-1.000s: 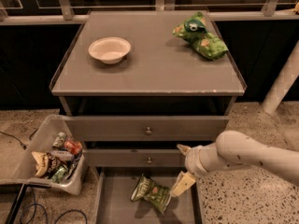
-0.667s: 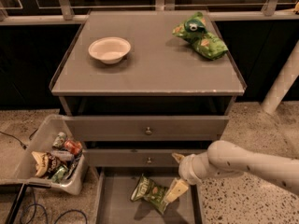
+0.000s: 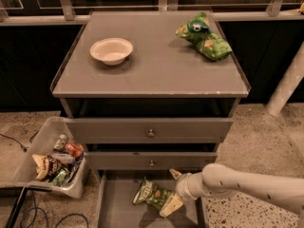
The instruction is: Pick green jalapeno chip bag from bottom drawer and place on counter
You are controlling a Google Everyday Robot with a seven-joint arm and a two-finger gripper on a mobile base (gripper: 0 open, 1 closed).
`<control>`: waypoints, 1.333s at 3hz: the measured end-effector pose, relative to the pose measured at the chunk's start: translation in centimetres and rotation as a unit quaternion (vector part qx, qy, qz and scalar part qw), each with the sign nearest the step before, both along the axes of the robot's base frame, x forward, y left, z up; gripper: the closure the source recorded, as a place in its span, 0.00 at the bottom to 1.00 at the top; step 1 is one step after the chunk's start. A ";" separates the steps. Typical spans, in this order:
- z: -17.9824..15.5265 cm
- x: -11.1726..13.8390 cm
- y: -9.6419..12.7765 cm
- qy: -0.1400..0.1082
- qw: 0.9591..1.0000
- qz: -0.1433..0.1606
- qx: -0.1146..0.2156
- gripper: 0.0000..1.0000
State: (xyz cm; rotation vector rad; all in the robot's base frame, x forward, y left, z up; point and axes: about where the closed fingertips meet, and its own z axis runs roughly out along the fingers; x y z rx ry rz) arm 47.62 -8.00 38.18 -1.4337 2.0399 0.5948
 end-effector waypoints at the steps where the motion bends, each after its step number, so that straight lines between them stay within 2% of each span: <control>1: -3.8 1.7 -0.2 -0.007 1.000 -0.014 -0.012 0.00; 2: -6.0 3.6 -1.0 -0.009 0.999 -0.033 -0.024 0.00; 3: -6.0 3.6 -1.0 -0.009 0.999 -0.032 -0.024 0.00; 4: -7.1 3.5 -0.2 -0.002 1.000 -0.022 -0.008 0.00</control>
Offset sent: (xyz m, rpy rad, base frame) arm 0.0598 -0.0234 -0.0836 -0.0785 -0.0255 -0.1135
